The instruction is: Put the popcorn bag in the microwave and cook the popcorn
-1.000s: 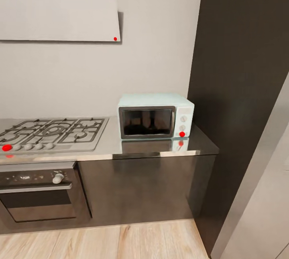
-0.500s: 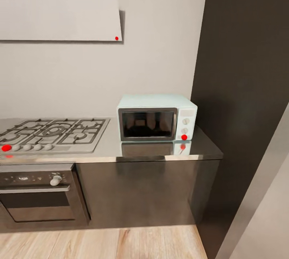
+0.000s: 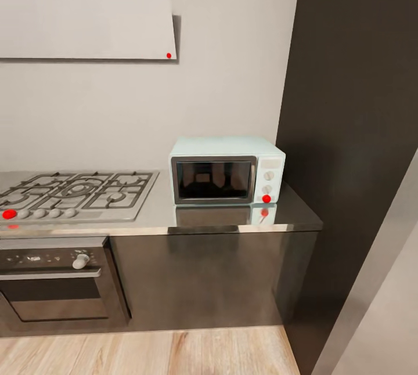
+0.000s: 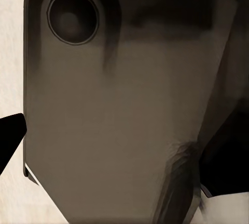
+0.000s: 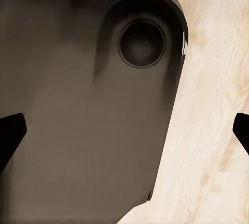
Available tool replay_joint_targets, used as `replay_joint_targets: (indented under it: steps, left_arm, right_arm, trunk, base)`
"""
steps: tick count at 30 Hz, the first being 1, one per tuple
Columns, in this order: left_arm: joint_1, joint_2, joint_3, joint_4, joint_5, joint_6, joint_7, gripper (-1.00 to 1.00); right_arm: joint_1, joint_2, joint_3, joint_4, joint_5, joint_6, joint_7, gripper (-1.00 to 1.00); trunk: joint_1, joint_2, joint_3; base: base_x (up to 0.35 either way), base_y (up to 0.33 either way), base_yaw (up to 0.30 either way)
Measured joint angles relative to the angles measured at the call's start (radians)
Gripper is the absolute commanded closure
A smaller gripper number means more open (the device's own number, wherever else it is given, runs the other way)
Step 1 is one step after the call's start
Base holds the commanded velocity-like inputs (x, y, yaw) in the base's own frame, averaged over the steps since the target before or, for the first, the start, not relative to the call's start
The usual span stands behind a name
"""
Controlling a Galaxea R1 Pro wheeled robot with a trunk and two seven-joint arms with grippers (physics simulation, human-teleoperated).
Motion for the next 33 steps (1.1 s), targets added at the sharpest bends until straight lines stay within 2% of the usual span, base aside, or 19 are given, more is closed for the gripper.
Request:
replay_joint_targets:
  steps: [20,21,23,24,26,28,30,31,32,33]
  left_arm:
    - [0.000,0.000,0.000,0.000,0.000,0.000,0.002,-1.00]
    - [0.000,0.000,0.000,0.000,0.000,0.000,0.002,-1.00]
    - [0.000,0.001,0.000,0.000,0.000,0.000,0.002,-1.00]
    - [0.000,0.001,0.000,0.000,-0.001,0.000,0.000,-1.00]
    - [0.000,0.001,0.000,0.000,0.000,0.000,0.000,-1.00]
    - [0.000,0.001,0.000,0.000,0.000,-0.001,0.000,-1.00]
    - [0.000,0.001,0.000,0.000,0.000,-0.001,0.000,-1.00]
    - [0.000,0.001,0.000,0.000,-0.001,-0.001,0.000,-1.00]
    - [0.000,0.001,0.000,0.000,-0.001,-0.001,0.000,-1.00]
    - [0.000,0.001,0.000,0.000,-0.001,-0.001,0.000,-1.00]
  right_arm:
    - [0.000,-0.001,0.001,-0.001,0.003,0.012,0.001,-1.00]
    - [0.000,-0.003,-0.001,-0.008,0.003,0.014,0.002,-1.00]
    - [0.000,-0.003,-0.001,-0.081,0.004,0.015,0.005,-1.00]
    - [0.000,-0.007,0.001,-0.162,-0.002,0.079,0.008,-1.00]
    - [-0.001,-0.005,0.004,-0.497,-0.003,0.176,0.009,-1.00]
    - [-0.001,-0.003,0.003,-0.747,-0.005,0.363,0.012,-1.00]
    - [-0.001,-0.002,0.004,-0.936,-0.006,0.478,0.014,-1.00]
    - [-0.005,0.005,0.006,-1.064,-0.007,0.553,0.014,-1.00]
    - [-0.019,0.023,0.007,-1.193,-0.007,0.633,0.014,-1.00]
    - [-0.036,0.040,0.008,-1.261,-0.006,0.692,0.014,-1.00]
  trunk:
    - [0.000,0.000,0.000]
    - [0.000,0.000,0.000]
    - [0.000,0.000,0.000]
    - [0.000,0.000,0.000]
    - [0.000,0.000,0.000]
    - [0.000,0.000,0.000]
    - [0.000,0.000,0.000]
    - [0.000,0.000,0.000]
    - [0.000,0.000,0.000]
    - [0.000,0.000,0.000]
  base:
    - [0.000,0.000,0.000]
    - [0.000,0.000,0.000]
    - [0.000,0.000,0.000]
    - [0.000,0.000,0.000]
    - [0.000,0.000,0.000]
    - [0.000,0.000,0.000]
    - [0.000,0.000,0.000]
    - [0.000,0.000,0.000]
    - [0.000,0.000,0.000]
    - [0.000,0.000,0.000]
